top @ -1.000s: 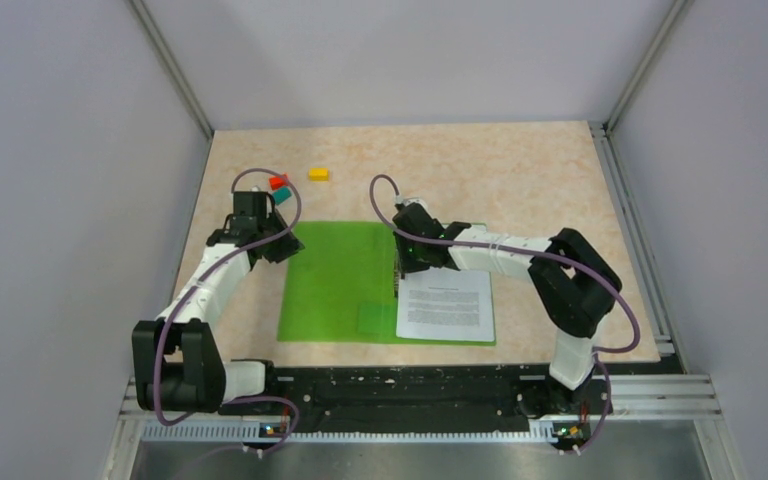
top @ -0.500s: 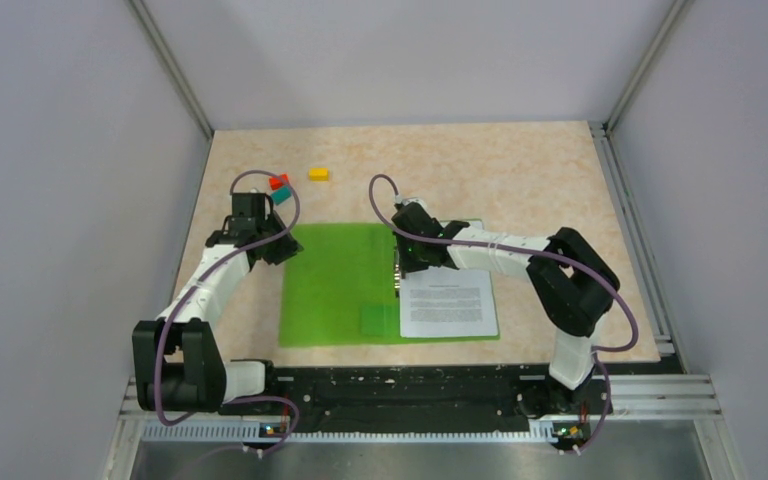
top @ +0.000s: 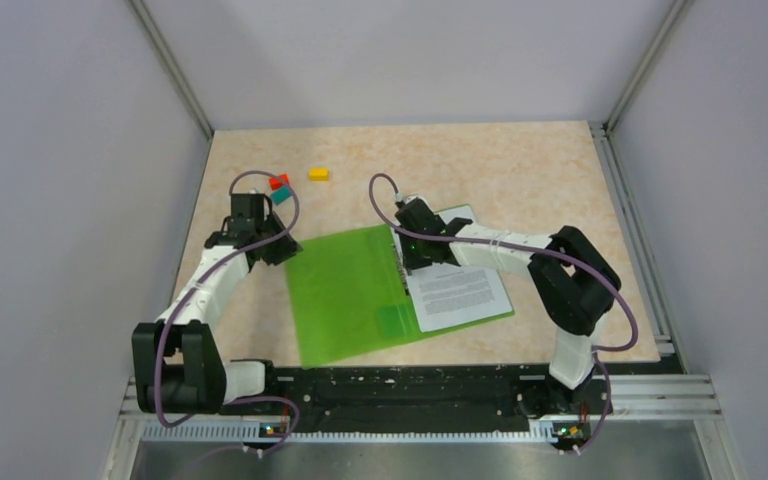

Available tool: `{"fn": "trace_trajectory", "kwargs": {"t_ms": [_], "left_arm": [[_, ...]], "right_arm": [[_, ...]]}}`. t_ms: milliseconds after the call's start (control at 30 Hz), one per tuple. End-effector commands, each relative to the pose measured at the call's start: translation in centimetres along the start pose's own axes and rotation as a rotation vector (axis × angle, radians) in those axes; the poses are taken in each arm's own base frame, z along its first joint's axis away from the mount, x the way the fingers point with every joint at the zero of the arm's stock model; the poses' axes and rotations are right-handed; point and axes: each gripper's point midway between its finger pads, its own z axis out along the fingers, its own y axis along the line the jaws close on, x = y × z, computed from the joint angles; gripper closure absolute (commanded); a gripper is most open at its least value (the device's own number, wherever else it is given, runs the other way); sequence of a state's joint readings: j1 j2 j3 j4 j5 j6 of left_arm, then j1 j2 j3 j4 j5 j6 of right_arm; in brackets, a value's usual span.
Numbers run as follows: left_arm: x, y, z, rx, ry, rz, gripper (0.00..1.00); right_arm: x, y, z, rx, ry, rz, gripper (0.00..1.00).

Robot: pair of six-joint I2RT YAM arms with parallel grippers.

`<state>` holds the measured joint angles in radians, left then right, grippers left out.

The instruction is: Put the files into the folder

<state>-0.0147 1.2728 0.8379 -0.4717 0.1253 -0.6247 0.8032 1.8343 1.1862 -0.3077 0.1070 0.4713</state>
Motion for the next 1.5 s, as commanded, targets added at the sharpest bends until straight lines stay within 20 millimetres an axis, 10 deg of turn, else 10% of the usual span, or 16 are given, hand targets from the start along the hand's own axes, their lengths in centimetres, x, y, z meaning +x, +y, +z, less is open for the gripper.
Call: {"fn": "trace_trajectory", "kwargs": {"t_ms": [0, 800, 1233, 1467], "left_arm": [[-0.1, 0.1, -0.4, 0.014, -0.023, 0.011, 0.72], [5.0, 5.1, 0.4, -0.027, 0.018, -0.084, 0.24], [5.9, 3.0, 0.0, 0.132, 0.021, -0.121, 0.23], [5.2, 1.3, -1.0, 0.202, 0.012, -0.134, 0.42]], "right_arm": [[-0.8, -0.3, -0.5, -0.006, -0.008, -0.035, 0.9], [0.1, -1.4, -0.3, -0.008, 0.017, -0.026, 0.9], [0.2, -1.4, -0.4, -0.015, 0.02, -0.025, 0.91], [0.1, -1.3, -0.5, -0.024, 0.02, -0.027, 0.91]]}}
